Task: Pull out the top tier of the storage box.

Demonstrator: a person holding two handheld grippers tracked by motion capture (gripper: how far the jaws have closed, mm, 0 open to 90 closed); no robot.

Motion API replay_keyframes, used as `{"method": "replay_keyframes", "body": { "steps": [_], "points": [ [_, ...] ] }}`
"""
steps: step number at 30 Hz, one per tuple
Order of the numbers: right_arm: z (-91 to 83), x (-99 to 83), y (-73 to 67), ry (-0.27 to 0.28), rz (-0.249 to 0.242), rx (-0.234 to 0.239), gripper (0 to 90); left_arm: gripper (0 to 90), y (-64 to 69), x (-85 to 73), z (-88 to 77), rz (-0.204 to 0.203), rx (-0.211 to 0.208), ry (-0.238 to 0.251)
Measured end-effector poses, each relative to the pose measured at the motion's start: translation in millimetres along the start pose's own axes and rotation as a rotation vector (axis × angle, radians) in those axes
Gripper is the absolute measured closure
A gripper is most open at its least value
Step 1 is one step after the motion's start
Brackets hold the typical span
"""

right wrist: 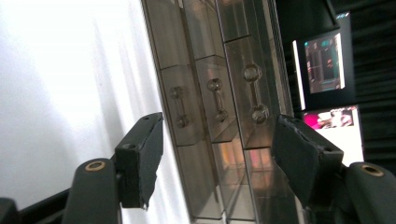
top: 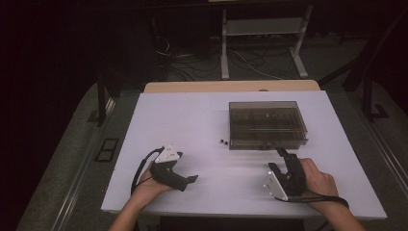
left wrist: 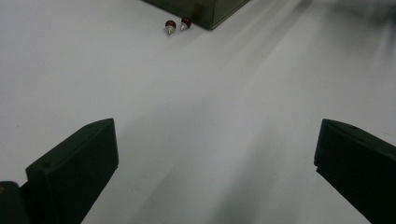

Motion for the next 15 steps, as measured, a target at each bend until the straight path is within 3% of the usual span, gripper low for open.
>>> {"method": "replay_keyframes", "body": {
  "steps": [1, 2, 3, 6, 9, 10, 15],
  "points": [
    [0.0, 0.0, 0.0, 0.000, 0.000, 0.000, 32.7, 0.0, 0.0, 0.0, 0.0, 0.000, 0.000, 0.000],
    [-0.7, -0.5, 0.4, 0.001, 0.034, 0.019, 32.2, 0.0, 0.0, -0.1, 0.2, -0.001, -0.002, -0.001],
    [-0.7, -0.5, 0.4, 0.001, 0.034, 0.019, 32.2, 0.0, 0.0, -0.2, 0.5, -0.002, -0.002, 0.000],
    [-1.5, -1.6, 2.1, 0.009, 0.094, 0.048, 31.2, 0.0, -0.1, -0.2, 0.7, -0.005, -0.003, -0.001],
    [-1.9, -1.6, 3.2, 0.013, 0.116, 0.059, 31.0, 0.0, -0.5, 0.0, 0.9, -0.007, -0.004, -0.001],
    [-2.8, -1.9, 3.0, 0.012, 0.153, 0.080, 30.6, 0.0, -0.1, -0.2, 0.7, -0.011, -0.012, -0.005],
    [-3.9, -2.3, 1.1, 0.018, 0.217, 0.131, 30.4, 0.0, 0.4, -0.4, 0.9, -0.015, -0.015, -0.008]
  ]
}}
Point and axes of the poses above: each handheld gripper's, and its own axes: z roughly forward along the jaws, x roughly out of its top, y roughly to its right, the point moved 7 cm from there along z, roughly forward along the jaws, and after that the axes turned 4 degrees about z, right-handed, at the moved point
